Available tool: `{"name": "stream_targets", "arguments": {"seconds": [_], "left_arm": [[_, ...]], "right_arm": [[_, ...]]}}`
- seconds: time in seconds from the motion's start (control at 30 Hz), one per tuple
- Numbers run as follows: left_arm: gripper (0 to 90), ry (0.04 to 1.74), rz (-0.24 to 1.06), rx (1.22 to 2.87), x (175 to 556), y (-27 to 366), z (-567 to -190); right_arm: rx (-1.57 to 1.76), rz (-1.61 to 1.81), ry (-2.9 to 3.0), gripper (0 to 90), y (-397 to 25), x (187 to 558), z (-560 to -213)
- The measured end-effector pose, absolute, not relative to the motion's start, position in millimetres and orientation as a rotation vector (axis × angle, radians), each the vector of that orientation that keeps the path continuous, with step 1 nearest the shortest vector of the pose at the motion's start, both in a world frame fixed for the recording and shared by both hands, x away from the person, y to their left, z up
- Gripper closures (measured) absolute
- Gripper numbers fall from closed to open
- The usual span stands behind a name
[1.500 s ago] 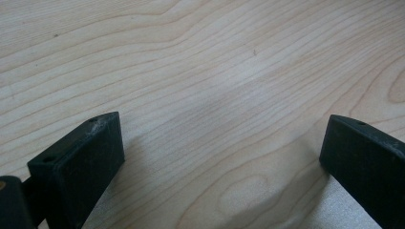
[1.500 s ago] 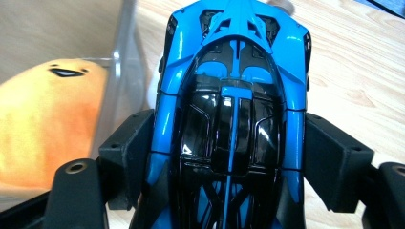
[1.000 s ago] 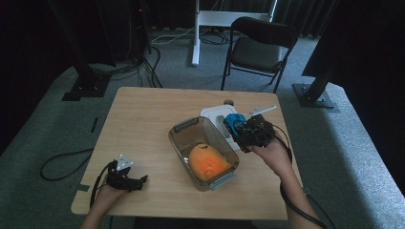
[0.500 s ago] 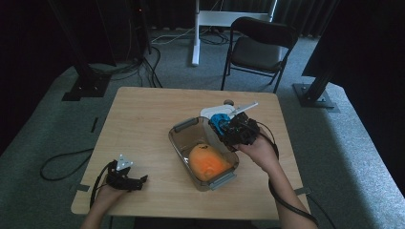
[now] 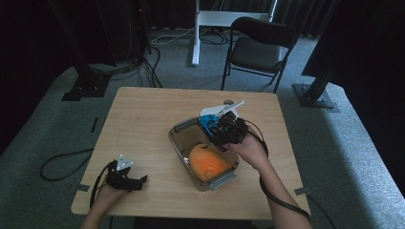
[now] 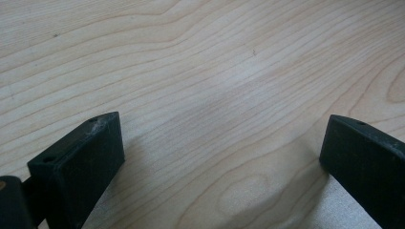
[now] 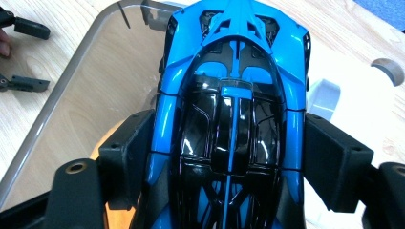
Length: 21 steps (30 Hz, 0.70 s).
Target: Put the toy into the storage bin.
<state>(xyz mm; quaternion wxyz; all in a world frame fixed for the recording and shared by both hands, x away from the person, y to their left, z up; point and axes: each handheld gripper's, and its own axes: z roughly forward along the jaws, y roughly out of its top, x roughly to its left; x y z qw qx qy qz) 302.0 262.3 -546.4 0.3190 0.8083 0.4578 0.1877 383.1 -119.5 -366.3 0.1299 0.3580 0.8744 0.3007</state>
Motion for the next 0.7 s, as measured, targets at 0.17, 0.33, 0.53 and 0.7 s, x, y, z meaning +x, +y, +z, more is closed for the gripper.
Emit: {"name": "stream_targets", "arguments": {"seconds": [0.17,0.33,0.53,0.7], "left_arm": [[1.6,1.204,0.493,2.125,302,262,-546],[1.6,1.203,0.492,2.126,302,263,-546],[1.6,1.203,0.495,2.127,302,262,-546],[1.6,1.203,0.495,2.127,302,262,-547]], "right_arm": [[1.024,0.858,2.57,24.8,-111,386,-371],[1.017,0.847,2.594,24.8,-105,389,-376],[1.018,0.831,2.613,24.8,-99,391,-383],[1.024,0.82,2.617,24.8,-99,393,-388]]}}
